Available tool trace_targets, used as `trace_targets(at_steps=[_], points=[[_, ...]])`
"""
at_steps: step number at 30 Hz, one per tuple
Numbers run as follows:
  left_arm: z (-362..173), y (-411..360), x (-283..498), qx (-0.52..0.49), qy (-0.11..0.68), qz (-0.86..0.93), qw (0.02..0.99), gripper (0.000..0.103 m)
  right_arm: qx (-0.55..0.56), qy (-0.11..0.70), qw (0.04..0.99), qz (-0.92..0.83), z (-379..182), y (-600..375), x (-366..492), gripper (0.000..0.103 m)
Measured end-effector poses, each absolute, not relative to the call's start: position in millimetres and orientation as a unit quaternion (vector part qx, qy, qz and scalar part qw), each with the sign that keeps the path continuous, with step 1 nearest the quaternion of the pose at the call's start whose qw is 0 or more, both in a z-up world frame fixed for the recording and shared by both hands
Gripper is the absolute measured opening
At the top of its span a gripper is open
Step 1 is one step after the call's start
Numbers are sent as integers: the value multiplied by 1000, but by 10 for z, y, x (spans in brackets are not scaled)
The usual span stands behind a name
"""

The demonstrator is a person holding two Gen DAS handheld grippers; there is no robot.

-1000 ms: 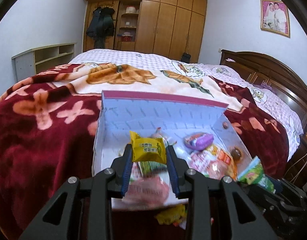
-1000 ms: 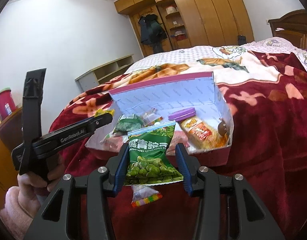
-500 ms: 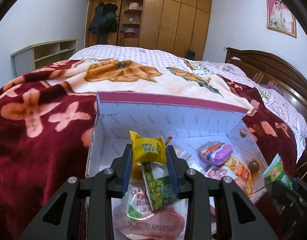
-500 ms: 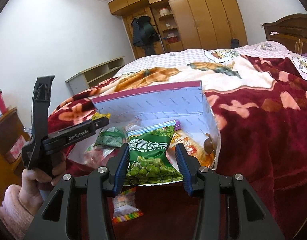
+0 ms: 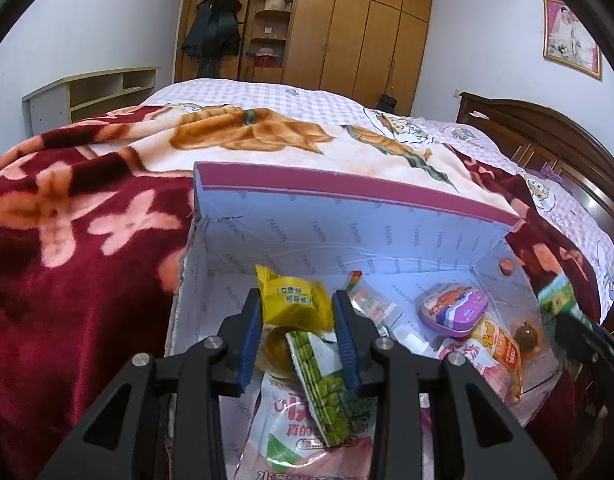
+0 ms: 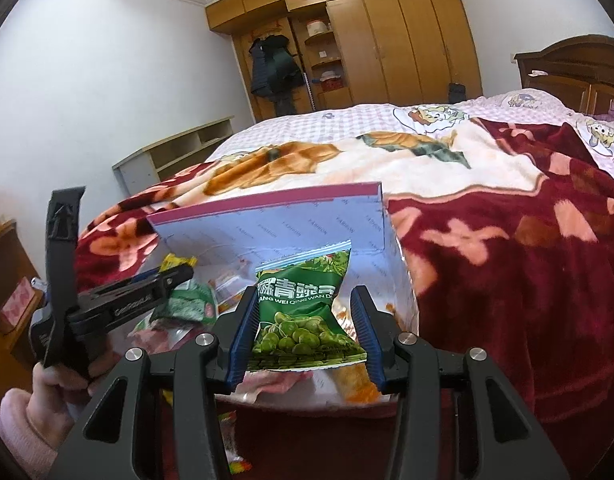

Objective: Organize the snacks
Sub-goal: 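Lower and open left tool in the box while right tool releases the pea bag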

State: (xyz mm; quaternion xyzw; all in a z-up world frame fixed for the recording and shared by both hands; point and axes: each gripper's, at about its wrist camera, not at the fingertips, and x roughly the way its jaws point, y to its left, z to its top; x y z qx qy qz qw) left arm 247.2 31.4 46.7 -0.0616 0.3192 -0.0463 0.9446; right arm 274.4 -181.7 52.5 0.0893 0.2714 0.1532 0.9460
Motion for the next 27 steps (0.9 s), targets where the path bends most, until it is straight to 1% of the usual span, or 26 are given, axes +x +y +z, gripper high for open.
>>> trace_targets(at_steps=[10,20,21,23,27], points=[[452,308,2485,-59,325,-55,942,49,86,289,944,134,408,-1842,3033,47],[472,322,2453,-59,323,-54,943,50,96,304,939,131,274,-1830,3145,48],[476,326,2447,-59,324,-53,943,50,97,300,940,129,277,-1834,3135,48],[489,325,2428,-57,323,-53,943,50,96,298,942,125,284,-1831,3123,53],[523,328,2360,-52,321,-56,944,50,89,296,943,126,321,-1808,3086,54]])
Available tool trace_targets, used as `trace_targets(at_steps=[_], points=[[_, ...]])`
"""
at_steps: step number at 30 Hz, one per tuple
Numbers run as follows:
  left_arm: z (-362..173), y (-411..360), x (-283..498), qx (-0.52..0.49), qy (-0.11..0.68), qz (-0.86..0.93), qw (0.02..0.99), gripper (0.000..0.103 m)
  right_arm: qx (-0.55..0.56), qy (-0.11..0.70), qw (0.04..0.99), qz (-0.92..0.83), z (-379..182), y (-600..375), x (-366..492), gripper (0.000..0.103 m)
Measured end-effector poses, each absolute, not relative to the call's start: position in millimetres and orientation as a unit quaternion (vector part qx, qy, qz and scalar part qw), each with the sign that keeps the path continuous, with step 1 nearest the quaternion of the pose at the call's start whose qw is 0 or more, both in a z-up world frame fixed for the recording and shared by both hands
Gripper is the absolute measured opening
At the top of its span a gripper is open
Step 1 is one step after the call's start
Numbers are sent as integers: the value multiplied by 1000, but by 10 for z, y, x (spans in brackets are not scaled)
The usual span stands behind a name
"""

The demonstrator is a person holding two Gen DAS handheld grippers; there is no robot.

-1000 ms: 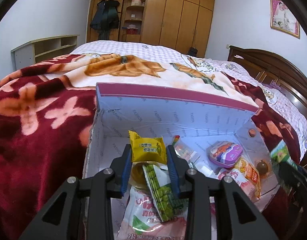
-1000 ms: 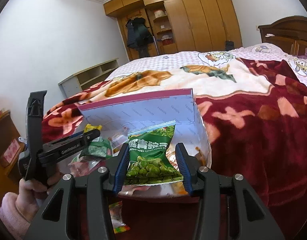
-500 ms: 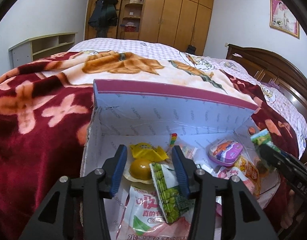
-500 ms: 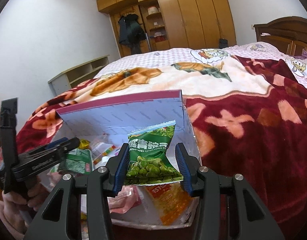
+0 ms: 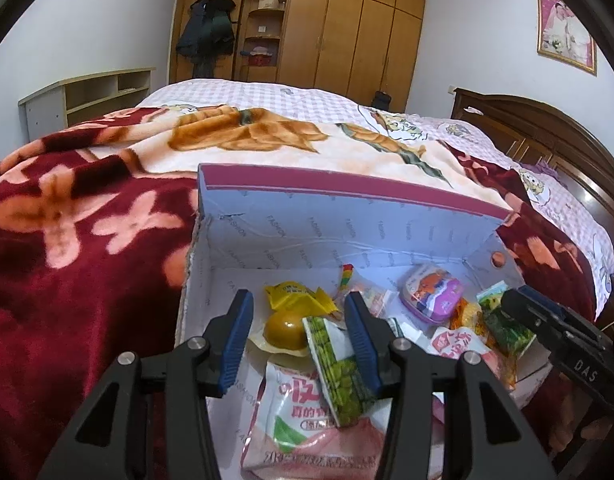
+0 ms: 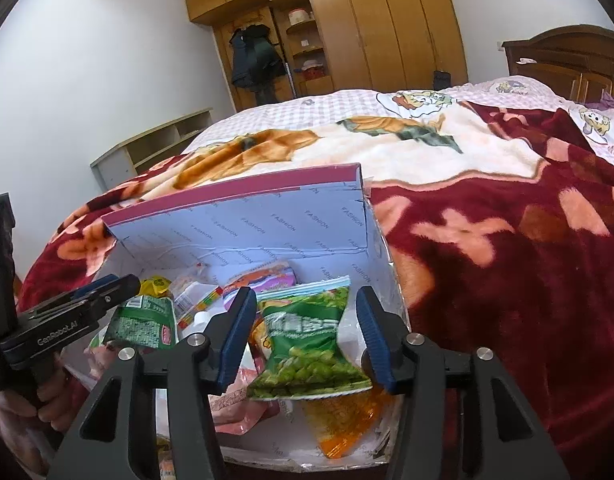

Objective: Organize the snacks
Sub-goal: 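Lower and open left tool in the box while right tool releases the pea bag, then withdraw left tool to another yellow candy while right tool approaches rainbow-striped candy pack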

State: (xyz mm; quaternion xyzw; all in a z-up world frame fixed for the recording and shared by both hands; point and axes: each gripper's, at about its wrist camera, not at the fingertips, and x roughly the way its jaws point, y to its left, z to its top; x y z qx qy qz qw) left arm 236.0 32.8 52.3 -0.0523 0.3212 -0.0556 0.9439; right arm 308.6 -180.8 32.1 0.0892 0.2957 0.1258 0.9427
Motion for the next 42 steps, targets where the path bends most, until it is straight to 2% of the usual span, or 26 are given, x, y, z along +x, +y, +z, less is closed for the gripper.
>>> trace_targets(at_steps=[7,21,42], points=[[645,346,2205,-45,316,-55,946,50,73,269,953,119,459,-1744,2935,61],[782,323,1772,-39,310,-58,948,50,80,260,954,125,559,-1729,2503,62],[639,319,1141,-69,325,-34,942,50,100,272,945,151,419,-1739,1923,62]])
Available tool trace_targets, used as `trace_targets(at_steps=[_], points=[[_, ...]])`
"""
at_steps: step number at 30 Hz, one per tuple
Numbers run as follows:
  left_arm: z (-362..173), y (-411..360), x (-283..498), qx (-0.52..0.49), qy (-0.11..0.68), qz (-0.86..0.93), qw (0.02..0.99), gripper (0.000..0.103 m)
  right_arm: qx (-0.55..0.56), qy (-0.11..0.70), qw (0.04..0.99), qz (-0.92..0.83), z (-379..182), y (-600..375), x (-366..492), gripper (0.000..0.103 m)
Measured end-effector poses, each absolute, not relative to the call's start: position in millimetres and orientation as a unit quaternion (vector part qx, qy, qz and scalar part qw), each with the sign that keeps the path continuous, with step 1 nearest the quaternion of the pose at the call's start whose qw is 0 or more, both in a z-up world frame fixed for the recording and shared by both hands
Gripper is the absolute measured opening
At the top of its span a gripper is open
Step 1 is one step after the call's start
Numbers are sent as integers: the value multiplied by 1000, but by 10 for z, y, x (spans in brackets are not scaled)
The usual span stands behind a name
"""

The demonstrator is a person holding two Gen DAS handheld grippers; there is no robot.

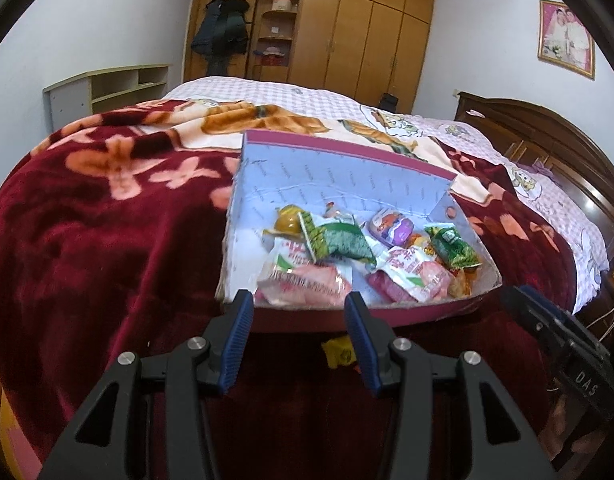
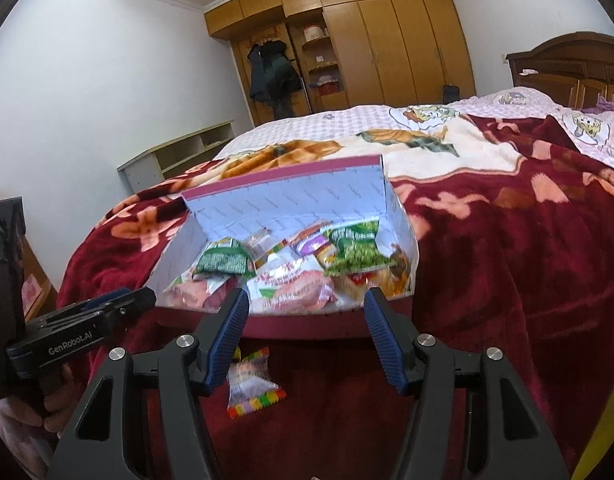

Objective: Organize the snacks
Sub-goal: 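Withdraw left tool to another yellow candy while right tool approaches rainbow-striped candy pack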

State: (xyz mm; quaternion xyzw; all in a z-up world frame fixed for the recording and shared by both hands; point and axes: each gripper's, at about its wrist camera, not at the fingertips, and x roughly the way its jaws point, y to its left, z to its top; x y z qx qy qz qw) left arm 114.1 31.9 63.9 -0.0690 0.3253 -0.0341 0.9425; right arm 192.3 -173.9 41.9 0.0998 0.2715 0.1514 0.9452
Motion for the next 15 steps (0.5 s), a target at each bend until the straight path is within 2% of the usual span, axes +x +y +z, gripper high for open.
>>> trace_targets(at_steps=[15], points=[[369,269,945,-52,350,-7,935,50,101,298,937,153,146,-1741,1726,62]])
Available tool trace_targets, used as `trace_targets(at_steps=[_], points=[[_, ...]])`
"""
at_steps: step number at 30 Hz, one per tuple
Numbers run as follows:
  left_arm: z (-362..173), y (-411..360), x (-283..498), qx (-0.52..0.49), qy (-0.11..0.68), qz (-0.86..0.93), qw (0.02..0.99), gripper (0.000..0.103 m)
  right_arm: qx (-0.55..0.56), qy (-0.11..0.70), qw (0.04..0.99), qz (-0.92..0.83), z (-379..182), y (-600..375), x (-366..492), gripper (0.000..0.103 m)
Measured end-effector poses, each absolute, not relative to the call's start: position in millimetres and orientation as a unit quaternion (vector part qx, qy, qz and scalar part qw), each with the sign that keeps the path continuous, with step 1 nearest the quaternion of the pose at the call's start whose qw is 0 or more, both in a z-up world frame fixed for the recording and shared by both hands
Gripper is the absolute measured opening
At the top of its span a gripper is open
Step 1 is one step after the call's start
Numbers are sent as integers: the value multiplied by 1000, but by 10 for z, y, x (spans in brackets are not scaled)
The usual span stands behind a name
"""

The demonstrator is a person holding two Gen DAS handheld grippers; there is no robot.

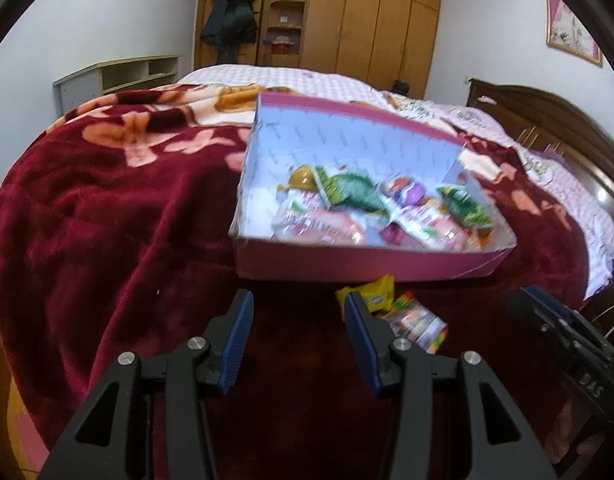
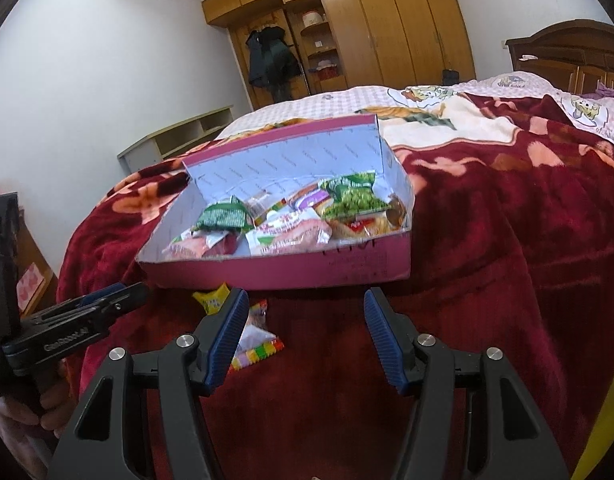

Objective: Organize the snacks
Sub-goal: 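Withdraw left tool to another yellow candy while right tool approaches rainbow-striped candy pack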

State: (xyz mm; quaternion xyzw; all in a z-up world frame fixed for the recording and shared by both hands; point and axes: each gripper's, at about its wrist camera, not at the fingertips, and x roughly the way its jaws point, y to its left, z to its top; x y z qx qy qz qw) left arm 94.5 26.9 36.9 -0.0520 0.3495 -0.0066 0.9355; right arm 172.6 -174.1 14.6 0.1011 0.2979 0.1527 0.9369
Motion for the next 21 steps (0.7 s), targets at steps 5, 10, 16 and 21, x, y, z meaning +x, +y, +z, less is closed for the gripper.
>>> trace_targets(at_steps=[5,10,16,21], points=[[261,297,941,-64,360,-6,931,50,97,309,933,158,60,-1684,1682,62],[183,311,956,-70,366,-11,928,50,94,320,928,169,-23,-1615,1669,62],[115,336,980,-76,372,-9,925,50,88,333,921,179,-127,-1517,1710,62],[69,413,1008,-83,376,0,923,50,69,345,916,192,-180,-1370,1785,62]])
